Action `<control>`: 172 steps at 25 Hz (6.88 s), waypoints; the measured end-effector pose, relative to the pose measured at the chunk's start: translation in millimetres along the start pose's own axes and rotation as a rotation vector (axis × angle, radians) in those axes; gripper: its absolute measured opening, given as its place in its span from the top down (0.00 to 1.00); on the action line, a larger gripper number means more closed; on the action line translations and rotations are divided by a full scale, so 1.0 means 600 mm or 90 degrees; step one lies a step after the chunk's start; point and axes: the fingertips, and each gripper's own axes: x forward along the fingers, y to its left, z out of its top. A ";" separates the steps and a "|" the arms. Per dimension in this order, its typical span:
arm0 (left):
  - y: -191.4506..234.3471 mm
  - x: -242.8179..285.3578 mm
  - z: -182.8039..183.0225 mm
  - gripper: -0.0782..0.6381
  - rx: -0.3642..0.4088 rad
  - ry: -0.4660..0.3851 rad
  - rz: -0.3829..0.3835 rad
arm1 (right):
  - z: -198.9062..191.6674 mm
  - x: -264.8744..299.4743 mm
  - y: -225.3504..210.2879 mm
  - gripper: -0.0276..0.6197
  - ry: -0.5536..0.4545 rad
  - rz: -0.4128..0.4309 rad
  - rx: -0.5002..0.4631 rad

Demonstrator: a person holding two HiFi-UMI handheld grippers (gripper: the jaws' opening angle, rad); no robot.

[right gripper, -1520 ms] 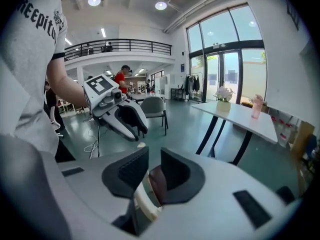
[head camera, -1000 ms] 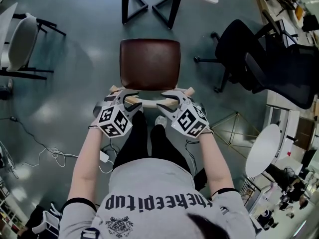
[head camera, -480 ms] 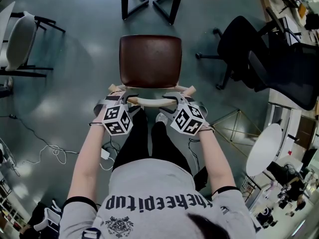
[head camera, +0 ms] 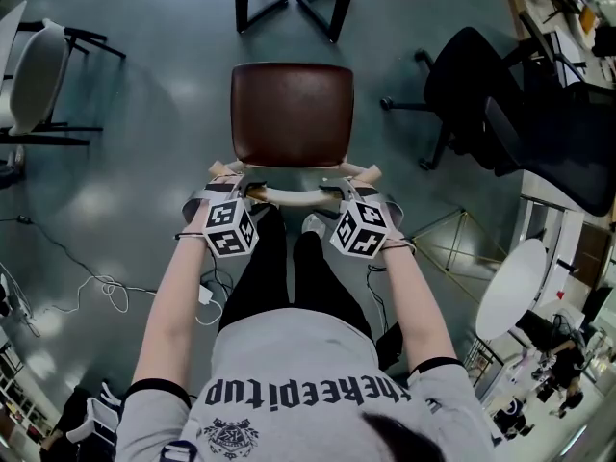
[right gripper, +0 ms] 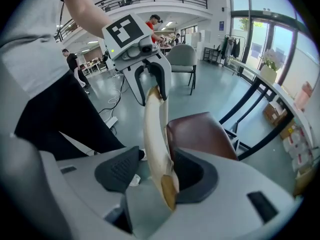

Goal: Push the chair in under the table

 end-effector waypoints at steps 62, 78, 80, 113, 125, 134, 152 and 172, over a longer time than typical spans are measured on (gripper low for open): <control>0.133 0.008 0.000 0.59 0.092 0.037 0.067 | 0.008 0.018 -0.135 0.66 0.055 -0.117 -0.038; 0.185 0.006 0.001 0.60 0.123 0.018 0.067 | 0.018 0.023 -0.186 0.65 0.070 -0.137 -0.021; 0.189 0.006 0.003 0.60 0.124 0.018 0.069 | 0.018 0.022 -0.189 0.65 0.070 -0.140 -0.021; 0.367 0.025 0.032 0.59 0.097 0.031 0.074 | 0.026 0.013 -0.373 0.64 0.055 -0.155 -0.053; 0.417 0.030 0.040 0.59 0.078 0.038 0.085 | 0.028 0.009 -0.428 0.64 0.062 -0.178 -0.060; 0.426 0.032 0.044 0.59 0.085 0.031 0.086 | 0.027 0.008 -0.439 0.64 0.051 -0.163 -0.072; 0.545 0.034 0.037 0.58 0.056 0.048 0.104 | 0.055 0.016 -0.554 0.64 0.047 -0.188 -0.088; 0.562 0.035 0.036 0.58 0.063 0.046 0.101 | 0.060 0.018 -0.572 0.63 0.029 -0.171 -0.100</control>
